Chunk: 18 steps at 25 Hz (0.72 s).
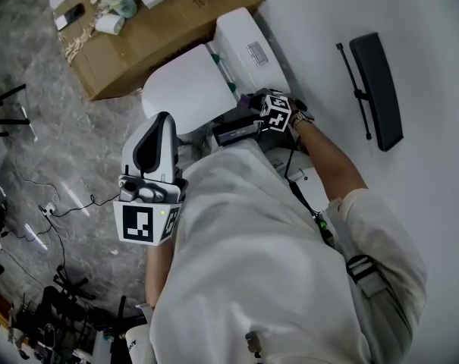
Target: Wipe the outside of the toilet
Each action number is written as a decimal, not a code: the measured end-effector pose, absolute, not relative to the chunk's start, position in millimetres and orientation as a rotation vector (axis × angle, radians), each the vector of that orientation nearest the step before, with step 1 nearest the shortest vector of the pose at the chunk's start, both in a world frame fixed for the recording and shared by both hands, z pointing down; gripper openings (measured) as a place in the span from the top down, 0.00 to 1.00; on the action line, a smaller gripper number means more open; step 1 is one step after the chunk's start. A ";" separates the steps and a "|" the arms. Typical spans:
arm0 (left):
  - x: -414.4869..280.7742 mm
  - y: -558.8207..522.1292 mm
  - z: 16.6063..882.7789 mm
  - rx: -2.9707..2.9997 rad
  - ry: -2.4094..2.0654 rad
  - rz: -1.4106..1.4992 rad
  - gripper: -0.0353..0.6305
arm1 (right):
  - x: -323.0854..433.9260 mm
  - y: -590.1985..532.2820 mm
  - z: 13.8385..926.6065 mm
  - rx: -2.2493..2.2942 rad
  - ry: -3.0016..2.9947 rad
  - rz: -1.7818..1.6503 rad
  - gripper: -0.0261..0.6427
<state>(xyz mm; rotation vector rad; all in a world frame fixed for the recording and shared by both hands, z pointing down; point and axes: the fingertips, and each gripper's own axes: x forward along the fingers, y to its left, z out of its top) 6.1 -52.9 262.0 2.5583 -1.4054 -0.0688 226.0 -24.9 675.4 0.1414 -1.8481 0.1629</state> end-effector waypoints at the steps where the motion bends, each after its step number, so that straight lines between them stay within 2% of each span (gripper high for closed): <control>1: 5.9 -53.2 261.7 2.561 -1.404 -0.068 0.94 | 227.4 -21.7 674.8 0.134 -1.856 0.182 0.81; 8: -0.9 -52.5 256.8 2.566 -1.404 -0.093 0.94 | 264.2 32.1 665.7 -0.137 -1.747 0.487 0.81; 13: -5.0 -54.1 258.1 2.529 -1.410 -0.146 0.94 | 259.7 -54.0 632.6 0.078 -1.873 0.267 0.81; 18: 2.7 -51.2 252.0 2.558 -1.421 -0.110 0.94 | 269.1 -112.6 631.4 0.079 -1.788 0.063 0.81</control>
